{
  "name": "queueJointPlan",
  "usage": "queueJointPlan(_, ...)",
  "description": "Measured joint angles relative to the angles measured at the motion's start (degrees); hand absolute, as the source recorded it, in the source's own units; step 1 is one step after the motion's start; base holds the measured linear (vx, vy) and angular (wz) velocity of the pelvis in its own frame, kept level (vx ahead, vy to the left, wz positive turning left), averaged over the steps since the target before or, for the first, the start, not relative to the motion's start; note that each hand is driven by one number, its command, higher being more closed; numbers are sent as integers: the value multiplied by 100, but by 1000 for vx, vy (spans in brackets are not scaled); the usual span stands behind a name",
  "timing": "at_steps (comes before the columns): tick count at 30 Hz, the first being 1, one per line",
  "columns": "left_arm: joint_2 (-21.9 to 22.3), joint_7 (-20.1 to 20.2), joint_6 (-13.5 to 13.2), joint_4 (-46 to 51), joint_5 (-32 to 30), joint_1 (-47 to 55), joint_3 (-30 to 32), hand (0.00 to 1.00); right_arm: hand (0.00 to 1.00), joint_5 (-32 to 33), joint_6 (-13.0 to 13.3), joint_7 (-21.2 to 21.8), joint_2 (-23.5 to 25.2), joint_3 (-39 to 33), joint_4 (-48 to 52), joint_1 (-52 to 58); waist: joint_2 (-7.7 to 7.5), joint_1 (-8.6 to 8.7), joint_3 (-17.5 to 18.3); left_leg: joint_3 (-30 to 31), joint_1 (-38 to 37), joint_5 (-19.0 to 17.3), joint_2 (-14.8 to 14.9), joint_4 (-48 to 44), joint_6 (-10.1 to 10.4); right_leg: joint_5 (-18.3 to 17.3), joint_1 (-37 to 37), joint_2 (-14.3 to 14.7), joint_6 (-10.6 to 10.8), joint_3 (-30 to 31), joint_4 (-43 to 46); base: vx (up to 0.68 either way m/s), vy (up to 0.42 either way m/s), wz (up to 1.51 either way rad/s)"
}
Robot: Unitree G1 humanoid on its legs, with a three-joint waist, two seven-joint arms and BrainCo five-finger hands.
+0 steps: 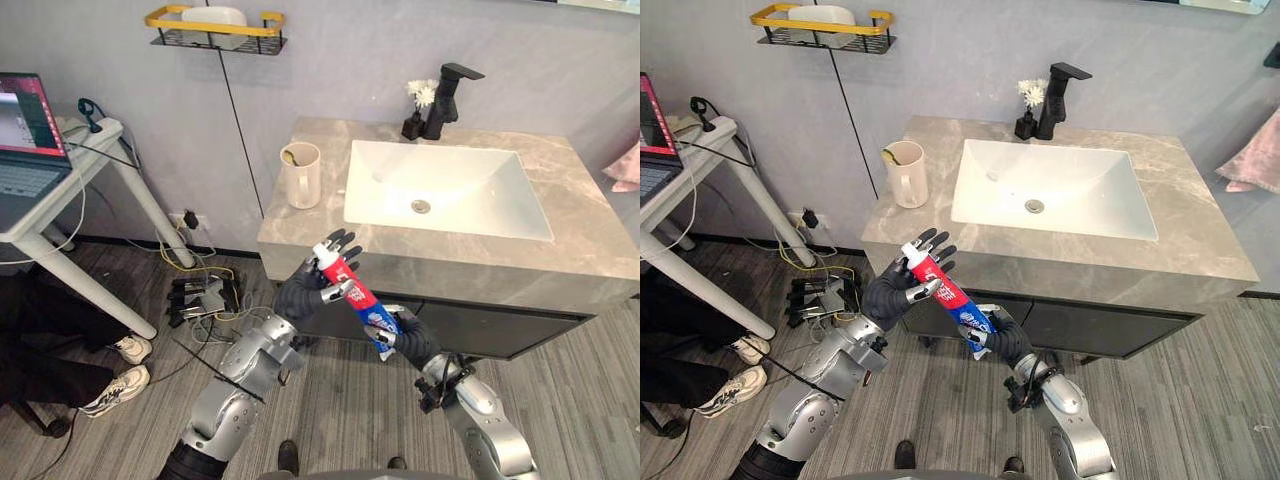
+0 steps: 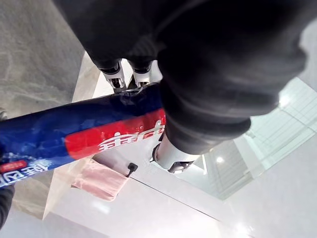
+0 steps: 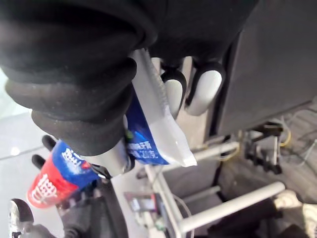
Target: Organize washtable
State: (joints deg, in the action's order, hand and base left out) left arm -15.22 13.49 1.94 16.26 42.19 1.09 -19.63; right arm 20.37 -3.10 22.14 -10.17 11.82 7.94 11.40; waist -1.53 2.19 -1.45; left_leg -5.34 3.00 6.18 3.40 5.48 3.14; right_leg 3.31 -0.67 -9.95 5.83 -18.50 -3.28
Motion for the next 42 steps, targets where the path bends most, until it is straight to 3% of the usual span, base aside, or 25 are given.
queueJointPlan(10, 185, -116, 24, -138, 0, -6, -453, 0, 100, 381, -6, -69, 135, 402, 299, -95, -4, 7, 9, -133, -1, -3, 68, 0, 5, 54, 80, 68, -53, 159, -28, -14, -3, -8)
queueJointPlan(31, 290, -123, 12, -383, -1, -22, -518, 0, 100, 350, -7, -187, 129, 479, 291, -86, -27, 7, 94, -101, 0, -2, 61, 4, 5, 69, 35, 68, -35, 118, -71, 0, 0, 0)
queueJointPlan(42, 278, -126, 20, -389, -11, -21, -348, 0, 100, 153, -5, -51, 191, 393, 126, -44, -27, 9, 100, -91, -39, 0, 60, 32, 6, 68, -4, 67, -35, 106, -64, 0, 0, 0)
